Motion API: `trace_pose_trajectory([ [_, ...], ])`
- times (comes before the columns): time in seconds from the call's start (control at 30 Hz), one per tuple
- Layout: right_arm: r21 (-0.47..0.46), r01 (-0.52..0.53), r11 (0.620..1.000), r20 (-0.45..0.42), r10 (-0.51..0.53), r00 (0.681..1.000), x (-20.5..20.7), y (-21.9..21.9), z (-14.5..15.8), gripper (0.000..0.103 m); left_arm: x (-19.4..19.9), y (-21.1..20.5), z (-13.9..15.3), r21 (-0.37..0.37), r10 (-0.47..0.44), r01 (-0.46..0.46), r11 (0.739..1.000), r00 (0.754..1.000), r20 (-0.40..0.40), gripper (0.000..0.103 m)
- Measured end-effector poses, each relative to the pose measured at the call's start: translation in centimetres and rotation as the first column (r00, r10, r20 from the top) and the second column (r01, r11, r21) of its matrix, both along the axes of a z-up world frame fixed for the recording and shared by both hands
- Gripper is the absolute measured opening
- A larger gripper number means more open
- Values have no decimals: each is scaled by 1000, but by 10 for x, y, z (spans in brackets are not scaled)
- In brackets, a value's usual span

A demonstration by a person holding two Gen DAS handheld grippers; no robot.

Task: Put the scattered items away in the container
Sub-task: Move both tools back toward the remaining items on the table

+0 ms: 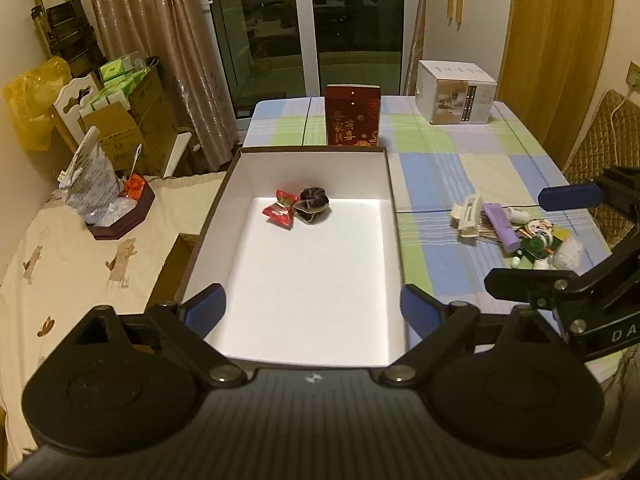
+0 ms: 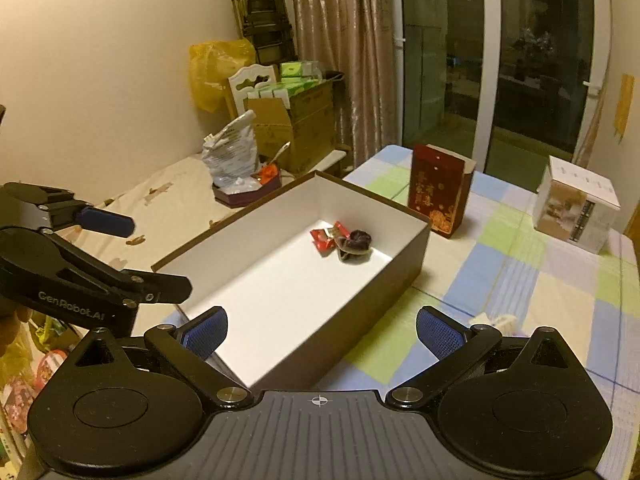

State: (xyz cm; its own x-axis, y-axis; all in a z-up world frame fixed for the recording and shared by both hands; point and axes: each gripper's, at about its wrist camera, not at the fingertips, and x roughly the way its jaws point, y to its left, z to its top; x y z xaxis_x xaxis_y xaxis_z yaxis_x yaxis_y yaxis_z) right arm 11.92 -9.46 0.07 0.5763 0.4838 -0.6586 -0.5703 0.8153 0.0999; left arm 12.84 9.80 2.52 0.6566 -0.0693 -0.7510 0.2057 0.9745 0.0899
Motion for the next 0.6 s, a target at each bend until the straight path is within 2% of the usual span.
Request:
trace_pose_trajectory([
  [0.23, -11, 44, 999, -40, -44, 998, -24, -15, -3, 103, -31, -10, -1, -4, 20, -20, 1000, 1000, 8, 95],
  [0.6, 2, 113, 994, -18, -113, 993, -52, -49, -1, 103, -60, -35, -1, -24, 38, -38, 999, 999, 1, 95],
])
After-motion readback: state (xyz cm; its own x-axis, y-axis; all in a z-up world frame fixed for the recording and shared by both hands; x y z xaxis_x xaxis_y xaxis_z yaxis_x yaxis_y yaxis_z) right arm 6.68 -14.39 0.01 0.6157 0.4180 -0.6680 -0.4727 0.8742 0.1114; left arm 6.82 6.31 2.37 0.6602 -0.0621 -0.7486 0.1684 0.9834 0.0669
